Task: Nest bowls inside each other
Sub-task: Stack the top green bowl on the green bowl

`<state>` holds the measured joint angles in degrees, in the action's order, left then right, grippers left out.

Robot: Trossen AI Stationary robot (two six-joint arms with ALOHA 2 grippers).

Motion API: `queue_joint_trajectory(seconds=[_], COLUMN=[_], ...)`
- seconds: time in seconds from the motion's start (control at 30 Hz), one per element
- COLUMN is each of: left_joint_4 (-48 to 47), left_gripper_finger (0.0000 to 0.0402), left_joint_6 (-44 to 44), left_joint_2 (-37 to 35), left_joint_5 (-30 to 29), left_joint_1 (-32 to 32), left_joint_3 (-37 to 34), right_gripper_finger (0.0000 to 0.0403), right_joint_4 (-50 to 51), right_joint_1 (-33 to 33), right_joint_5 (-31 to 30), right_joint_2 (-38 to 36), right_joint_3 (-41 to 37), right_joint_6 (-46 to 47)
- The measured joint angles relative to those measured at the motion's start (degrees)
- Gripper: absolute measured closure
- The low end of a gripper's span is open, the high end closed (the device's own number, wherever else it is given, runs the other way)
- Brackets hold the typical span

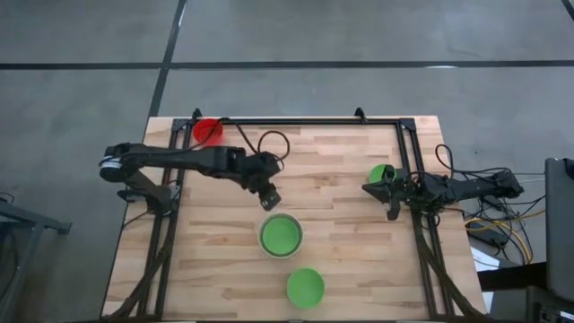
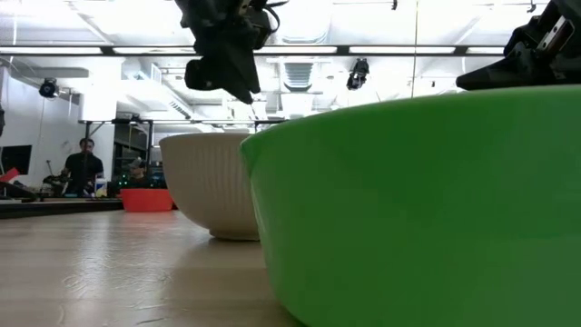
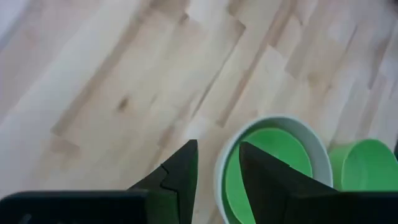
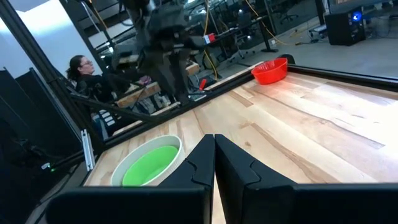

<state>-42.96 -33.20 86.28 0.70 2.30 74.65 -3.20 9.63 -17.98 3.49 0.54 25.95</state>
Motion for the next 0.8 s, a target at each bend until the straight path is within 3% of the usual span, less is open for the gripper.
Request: queue_joint_trajectory(seconds=[0.3, 0.5, 0.8], left_joint_4=[4.2, 11.9, 19.6], left_gripper_finger=[0.028, 0.028, 0.028], left_joint_6=[-0.1, -0.5, 1.4], left_joint_2=[-0.8, -0.8, -1.2], left_joint_5=[-2.3, 1.8, 3.3], left_joint_1=[2.9, 4.0, 4.0], left_joint_3=[-0.7, -4.8, -9.0], right_gripper_finger=[0.0394, 0.0394, 0.0394], right_joint_4=[0.0, 0.0, 0.0], right_joint_1=[0.0, 0.0, 0.0], right_joint_5=[0.0, 0.0, 0.0], right_joint_2=[0.0, 0.0, 0.0], right_joint_3=[0.0, 0.0, 0.0], right_joint_6=[0.0, 0.0, 0.0])
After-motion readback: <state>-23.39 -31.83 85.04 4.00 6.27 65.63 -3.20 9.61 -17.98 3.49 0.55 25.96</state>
